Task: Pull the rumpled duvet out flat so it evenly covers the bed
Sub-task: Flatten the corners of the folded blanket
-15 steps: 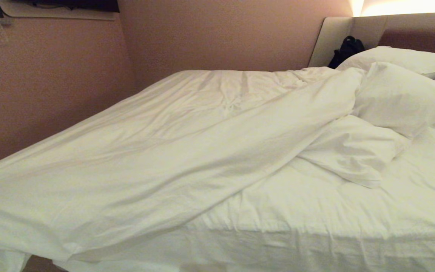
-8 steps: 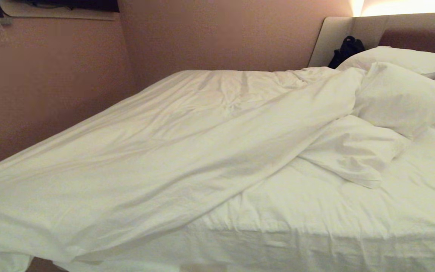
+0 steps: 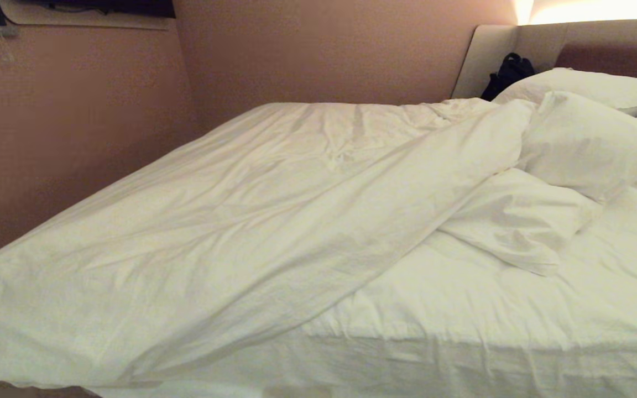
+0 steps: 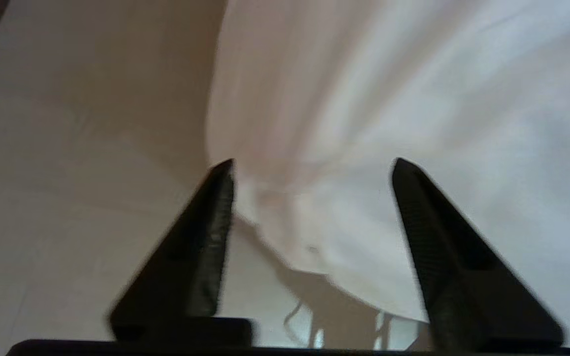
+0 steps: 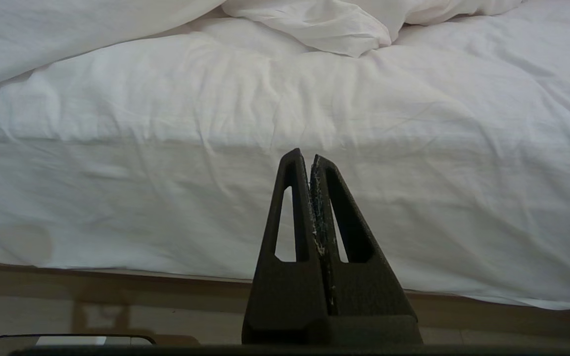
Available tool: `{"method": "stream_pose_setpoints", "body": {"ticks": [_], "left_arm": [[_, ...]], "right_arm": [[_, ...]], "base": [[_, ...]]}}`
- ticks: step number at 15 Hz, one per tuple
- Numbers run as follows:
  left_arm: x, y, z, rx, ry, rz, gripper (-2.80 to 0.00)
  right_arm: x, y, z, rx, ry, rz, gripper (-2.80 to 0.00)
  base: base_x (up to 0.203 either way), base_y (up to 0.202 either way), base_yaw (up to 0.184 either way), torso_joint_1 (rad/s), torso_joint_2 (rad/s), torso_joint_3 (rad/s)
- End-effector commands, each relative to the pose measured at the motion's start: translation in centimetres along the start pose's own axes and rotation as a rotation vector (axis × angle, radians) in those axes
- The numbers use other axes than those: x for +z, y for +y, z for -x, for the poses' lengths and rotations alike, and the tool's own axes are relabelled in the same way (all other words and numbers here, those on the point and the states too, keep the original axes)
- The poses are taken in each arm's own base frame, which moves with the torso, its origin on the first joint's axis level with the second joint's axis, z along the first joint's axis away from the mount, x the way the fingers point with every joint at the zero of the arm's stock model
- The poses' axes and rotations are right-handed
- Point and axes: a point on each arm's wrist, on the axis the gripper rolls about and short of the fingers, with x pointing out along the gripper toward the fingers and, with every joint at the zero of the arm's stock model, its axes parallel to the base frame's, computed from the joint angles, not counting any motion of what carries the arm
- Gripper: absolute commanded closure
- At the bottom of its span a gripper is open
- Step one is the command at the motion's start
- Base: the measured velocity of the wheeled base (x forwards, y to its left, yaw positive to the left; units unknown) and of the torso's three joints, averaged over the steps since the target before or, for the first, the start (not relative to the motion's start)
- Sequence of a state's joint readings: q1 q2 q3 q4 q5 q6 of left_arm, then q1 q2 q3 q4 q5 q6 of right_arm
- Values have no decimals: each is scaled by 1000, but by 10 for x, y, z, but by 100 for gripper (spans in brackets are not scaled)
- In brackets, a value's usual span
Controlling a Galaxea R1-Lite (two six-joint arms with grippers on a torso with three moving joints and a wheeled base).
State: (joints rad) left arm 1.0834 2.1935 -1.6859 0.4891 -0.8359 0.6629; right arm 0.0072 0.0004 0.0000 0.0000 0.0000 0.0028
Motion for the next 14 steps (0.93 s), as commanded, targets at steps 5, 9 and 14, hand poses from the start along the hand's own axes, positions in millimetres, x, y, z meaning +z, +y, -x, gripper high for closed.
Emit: {"method": "stream_pose_setpoints", "body": {"ticks": [5,9,14], "left_arm": [[39,-42,46,-186,-209,29,-280],[73,-68,84,-199,-263,234,-280],[102,-75,104,-216,-295,478,0]], "right_arm": [[0,0,0,0,0,0,0],[0,0,0,0,0,0,0],[0,0,0,0,0,0,0]], "base": [[0,0,0,0,0,0],[0,0,0,0,0,0],[0,0,0,0,0,0]]}}
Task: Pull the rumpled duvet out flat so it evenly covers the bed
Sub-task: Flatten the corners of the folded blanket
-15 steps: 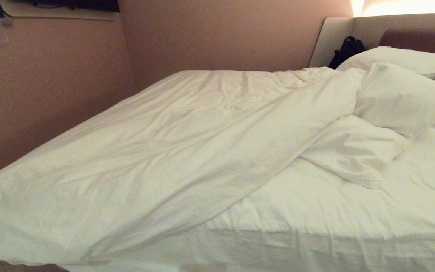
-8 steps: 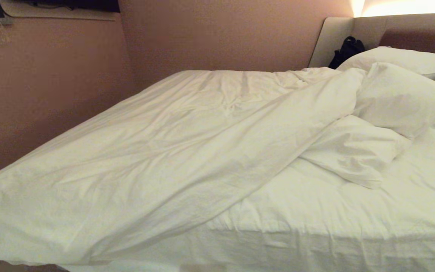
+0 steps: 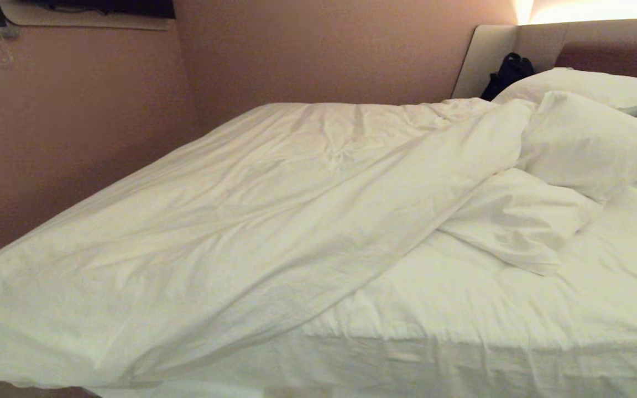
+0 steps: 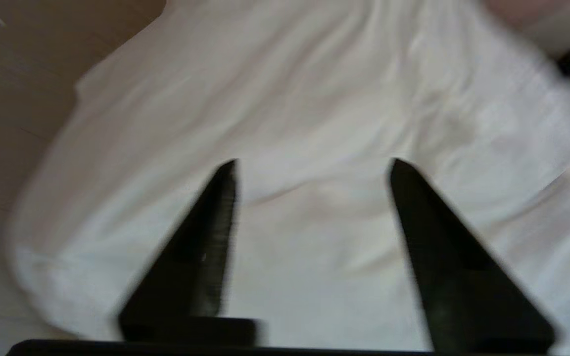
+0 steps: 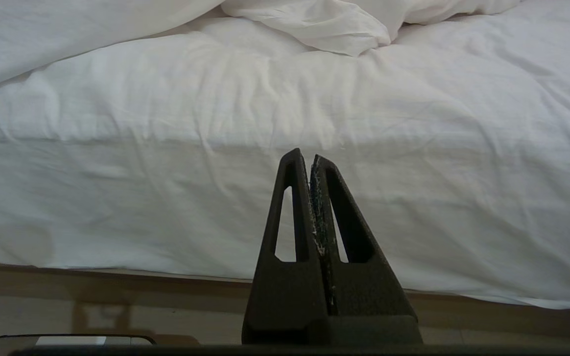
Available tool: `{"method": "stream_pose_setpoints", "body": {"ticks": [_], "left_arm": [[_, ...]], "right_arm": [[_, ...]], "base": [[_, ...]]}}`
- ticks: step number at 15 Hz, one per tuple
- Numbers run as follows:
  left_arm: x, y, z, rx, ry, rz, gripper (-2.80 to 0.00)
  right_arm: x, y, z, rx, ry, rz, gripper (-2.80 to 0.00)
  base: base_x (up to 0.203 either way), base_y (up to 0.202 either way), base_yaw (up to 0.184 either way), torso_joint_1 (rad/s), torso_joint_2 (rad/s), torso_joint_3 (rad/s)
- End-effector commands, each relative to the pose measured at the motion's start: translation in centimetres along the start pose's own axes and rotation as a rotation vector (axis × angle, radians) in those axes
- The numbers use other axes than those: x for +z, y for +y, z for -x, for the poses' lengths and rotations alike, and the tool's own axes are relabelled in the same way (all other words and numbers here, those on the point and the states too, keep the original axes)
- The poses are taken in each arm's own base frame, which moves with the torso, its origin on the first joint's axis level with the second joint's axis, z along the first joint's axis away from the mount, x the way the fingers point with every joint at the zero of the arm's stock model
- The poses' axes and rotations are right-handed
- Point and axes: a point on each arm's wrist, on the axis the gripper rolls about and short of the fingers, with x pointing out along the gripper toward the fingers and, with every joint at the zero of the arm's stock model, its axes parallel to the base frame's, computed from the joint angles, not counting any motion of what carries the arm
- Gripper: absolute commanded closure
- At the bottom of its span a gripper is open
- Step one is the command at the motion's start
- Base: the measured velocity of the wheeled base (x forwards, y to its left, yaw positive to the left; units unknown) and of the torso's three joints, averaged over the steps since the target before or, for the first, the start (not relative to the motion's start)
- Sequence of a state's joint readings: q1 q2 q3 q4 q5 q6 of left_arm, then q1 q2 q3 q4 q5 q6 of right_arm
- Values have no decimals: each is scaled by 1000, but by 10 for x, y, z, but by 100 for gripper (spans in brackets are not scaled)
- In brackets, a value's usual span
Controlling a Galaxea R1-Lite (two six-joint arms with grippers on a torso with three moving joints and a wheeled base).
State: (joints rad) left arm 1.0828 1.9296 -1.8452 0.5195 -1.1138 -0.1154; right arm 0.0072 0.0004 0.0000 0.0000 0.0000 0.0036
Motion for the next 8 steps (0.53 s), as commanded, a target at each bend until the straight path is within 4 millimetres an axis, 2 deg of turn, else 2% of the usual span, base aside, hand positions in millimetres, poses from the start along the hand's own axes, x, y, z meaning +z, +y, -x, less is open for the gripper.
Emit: {"method": "stream_pose_setpoints", "body": {"ticks": [1,4,8], "left_arm": [[4,-10,1,-11,-5,36,0],[2,-26,1,-22,15,44,0],[-1,-65,1,-34,52,95,0]], "right_arm": [[0,0,0,0,0,1,0],[0,0,0,0,0,1,0],[0,0,0,0,0,1,0]], "base": [[0,0,0,0,0,0],[0,0,0,0,0,0],[0,0,0,0,0,0]]}}
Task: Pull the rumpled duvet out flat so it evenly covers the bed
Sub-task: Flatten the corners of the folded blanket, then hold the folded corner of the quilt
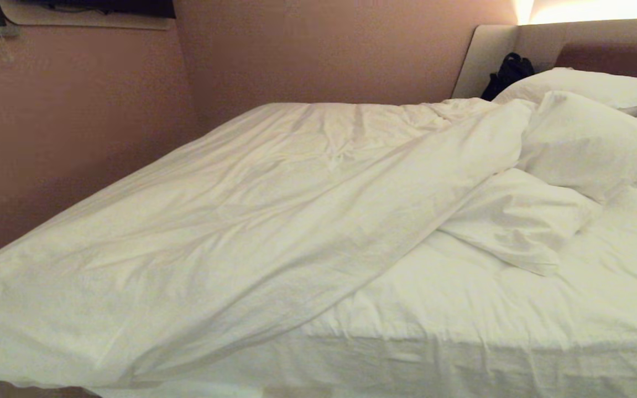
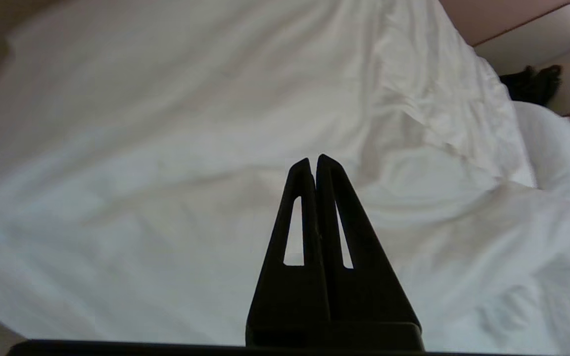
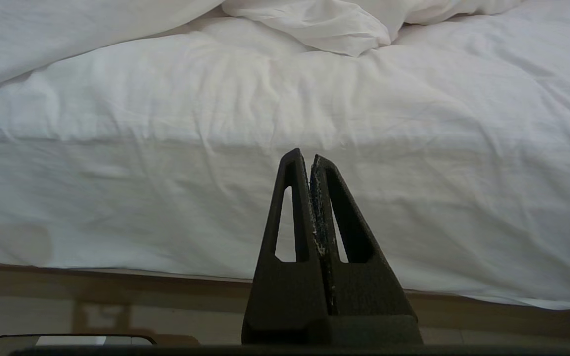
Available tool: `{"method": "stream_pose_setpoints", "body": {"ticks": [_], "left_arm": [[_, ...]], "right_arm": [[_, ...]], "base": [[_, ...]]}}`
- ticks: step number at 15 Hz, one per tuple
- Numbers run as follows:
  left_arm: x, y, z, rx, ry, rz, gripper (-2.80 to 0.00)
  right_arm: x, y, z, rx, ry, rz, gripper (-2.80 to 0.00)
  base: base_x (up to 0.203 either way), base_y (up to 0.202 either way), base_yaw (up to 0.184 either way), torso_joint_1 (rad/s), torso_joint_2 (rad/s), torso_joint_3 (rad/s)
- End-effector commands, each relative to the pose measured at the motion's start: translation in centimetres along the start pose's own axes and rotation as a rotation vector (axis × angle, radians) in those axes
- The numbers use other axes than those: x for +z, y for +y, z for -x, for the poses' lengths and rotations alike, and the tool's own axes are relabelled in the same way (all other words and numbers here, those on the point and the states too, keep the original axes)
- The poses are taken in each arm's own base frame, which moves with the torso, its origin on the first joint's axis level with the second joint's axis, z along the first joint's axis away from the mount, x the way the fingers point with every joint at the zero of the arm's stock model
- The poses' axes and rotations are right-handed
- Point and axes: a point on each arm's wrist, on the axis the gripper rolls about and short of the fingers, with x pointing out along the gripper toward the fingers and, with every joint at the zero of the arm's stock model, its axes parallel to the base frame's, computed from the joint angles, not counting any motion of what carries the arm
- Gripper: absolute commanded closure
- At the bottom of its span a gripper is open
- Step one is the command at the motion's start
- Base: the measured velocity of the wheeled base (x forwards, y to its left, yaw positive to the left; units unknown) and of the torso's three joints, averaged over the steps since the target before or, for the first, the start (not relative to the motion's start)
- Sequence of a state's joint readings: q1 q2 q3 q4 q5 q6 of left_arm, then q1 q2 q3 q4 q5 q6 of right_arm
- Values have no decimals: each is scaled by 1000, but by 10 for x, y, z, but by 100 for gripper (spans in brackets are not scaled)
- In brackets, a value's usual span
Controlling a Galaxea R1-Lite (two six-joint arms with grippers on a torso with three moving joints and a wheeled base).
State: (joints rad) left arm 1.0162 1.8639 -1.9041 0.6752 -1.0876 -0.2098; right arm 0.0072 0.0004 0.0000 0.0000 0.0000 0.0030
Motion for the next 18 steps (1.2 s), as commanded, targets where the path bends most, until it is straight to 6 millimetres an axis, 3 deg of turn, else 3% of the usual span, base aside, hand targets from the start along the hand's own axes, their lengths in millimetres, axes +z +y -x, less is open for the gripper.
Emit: {"method": "stream_pose_setpoints", "body": {"ticks": [1,6,9,12,15,18], "left_arm": [[-3,-28,3,-12,0,1,0],[-15,-77,18,-43,-14,31,0],[-29,-106,37,-53,-26,2,0],[-60,-145,63,-74,-43,-58,0],[-103,-185,96,-75,-96,-184,0],[-146,-199,117,-17,-154,-257,0]], "right_arm": [[0,0,0,0,0,0,0],[0,0,0,0,0,0,0],[0,0,0,0,0,0,0],[0,0,0,0,0,0,0],[0,0,0,0,0,0,0],[0,0,0,0,0,0,0]], "base": [[0,0,0,0,0,0],[0,0,0,0,0,0],[0,0,0,0,0,0],[0,0,0,0,0,0],[0,0,0,0,0,0],[0,0,0,0,0,0]]}}
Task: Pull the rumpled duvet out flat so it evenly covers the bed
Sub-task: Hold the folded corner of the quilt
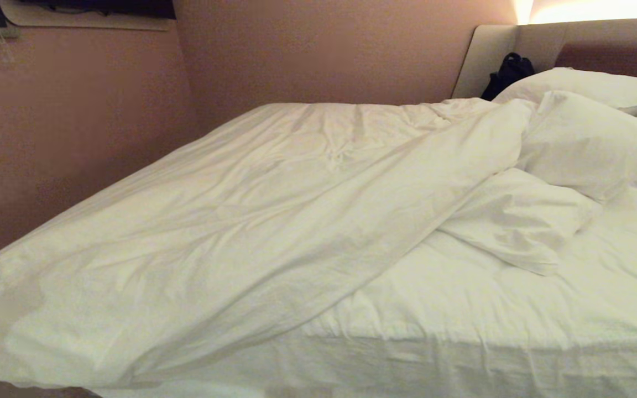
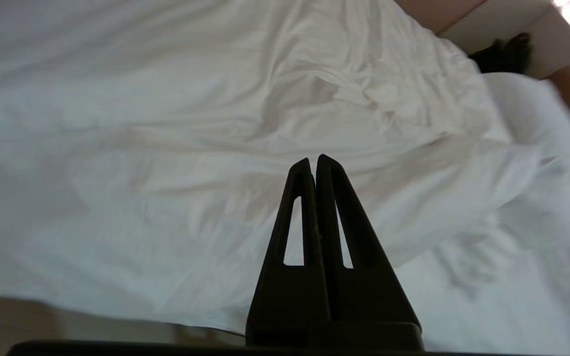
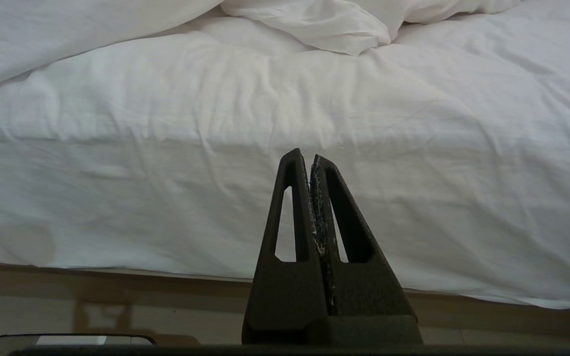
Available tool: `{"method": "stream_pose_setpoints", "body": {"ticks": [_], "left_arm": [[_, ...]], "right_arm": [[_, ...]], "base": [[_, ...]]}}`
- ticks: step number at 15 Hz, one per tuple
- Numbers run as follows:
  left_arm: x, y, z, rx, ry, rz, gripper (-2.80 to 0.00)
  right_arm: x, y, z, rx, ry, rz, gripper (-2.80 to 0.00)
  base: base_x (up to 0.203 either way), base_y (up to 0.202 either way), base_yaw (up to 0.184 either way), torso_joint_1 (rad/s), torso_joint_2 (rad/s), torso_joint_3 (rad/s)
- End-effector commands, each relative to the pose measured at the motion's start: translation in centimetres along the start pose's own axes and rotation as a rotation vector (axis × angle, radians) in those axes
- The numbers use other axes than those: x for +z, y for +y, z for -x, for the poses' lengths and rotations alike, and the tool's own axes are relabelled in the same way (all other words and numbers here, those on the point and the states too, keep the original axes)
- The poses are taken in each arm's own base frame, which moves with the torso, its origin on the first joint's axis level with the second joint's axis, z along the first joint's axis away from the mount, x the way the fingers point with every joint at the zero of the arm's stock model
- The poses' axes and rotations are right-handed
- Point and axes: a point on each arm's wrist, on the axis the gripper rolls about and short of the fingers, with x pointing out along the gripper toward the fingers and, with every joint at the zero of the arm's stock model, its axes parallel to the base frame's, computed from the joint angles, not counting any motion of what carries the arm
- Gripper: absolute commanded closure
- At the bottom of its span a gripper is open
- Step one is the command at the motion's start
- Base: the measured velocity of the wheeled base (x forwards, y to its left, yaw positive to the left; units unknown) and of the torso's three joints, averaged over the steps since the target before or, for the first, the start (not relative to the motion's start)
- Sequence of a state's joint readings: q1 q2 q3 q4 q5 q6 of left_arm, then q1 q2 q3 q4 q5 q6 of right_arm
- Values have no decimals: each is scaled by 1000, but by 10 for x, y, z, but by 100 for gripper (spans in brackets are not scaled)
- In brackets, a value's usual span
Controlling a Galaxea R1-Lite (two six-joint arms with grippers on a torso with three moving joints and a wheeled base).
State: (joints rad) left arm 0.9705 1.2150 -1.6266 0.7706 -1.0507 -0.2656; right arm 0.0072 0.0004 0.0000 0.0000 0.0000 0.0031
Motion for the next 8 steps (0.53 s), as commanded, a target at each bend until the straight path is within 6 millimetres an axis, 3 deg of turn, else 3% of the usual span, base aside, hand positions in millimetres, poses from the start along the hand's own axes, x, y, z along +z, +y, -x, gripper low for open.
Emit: {"method": "stream_pose_setpoints", "body": {"ticks": [1,4,8], "left_arm": [[-45,-28,25,50,-44,-79,0],[-88,-28,31,164,-26,-161,0],[-128,-36,52,209,23,-314,0]], "right_arm": [[0,0,0,0,0,0,0],[0,0,0,0,0,0,0],[0,0,0,0,0,0,0]], "base": [[0,0,0,0,0,0],[0,0,0,0,0,0],[0,0,0,0,0,0]]}}
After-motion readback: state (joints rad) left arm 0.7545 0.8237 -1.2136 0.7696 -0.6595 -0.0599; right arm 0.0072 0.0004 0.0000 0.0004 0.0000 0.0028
